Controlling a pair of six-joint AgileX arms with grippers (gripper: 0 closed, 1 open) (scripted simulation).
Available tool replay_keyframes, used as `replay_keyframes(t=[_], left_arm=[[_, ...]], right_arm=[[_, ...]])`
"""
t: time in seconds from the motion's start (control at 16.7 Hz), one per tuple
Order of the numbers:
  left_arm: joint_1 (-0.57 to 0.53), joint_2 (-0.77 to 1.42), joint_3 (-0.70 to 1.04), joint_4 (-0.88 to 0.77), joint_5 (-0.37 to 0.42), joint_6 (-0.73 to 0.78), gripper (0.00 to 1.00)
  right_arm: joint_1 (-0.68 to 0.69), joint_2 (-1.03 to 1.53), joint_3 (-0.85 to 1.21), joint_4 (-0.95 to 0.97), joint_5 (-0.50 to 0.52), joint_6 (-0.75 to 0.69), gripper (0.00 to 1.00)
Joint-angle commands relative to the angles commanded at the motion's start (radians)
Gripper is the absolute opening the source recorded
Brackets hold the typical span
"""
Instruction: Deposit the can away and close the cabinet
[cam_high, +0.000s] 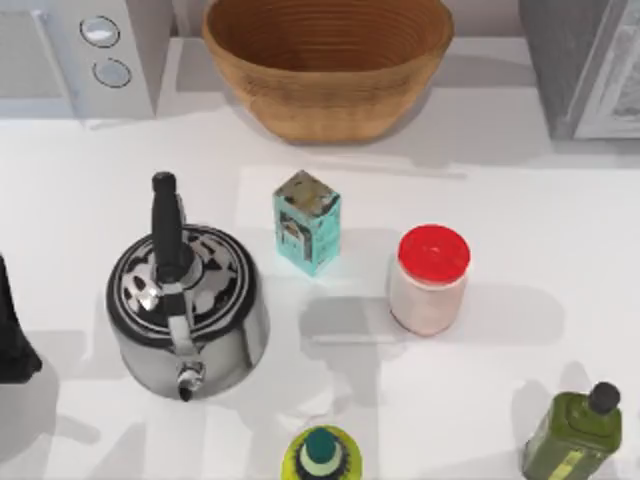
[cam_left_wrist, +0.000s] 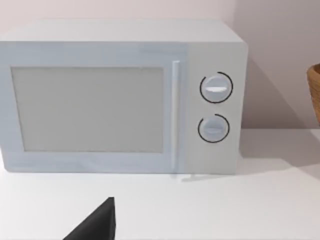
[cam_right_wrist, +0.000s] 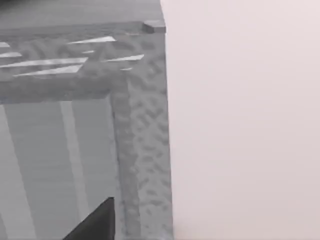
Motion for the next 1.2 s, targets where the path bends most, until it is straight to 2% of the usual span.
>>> replay_keyframes(t=[0.24,0.42,0.9,1.02,1.2], left_arm=[[0.000,0.000,0.000,0.000,0.000,0.000,1.00],[0.000,0.000,0.000,0.000,0.000,0.000,1.00],[0.000,0.000,0.000,0.000,0.000,0.000,1.00],[0.000,0.000,0.000,0.000,0.000,0.000,1.00],[0.000,0.000,0.000,0.000,0.000,0.000,1.00]], right_arm=[[0.023,-0.061,0.249,-0.292,-0.001,0.000,1.00],[0.037,-0.092,0.351,-0.400,0.000,0.001,1.00],[0.046,-0.095,0.373,-0.417,0.007,0.005,1.00],[0.097,-0.084,0.381,-0.423,0.041,0.023,1.00],[0.253,-0.069,0.397,-0.433,0.139,0.059,1.00]])
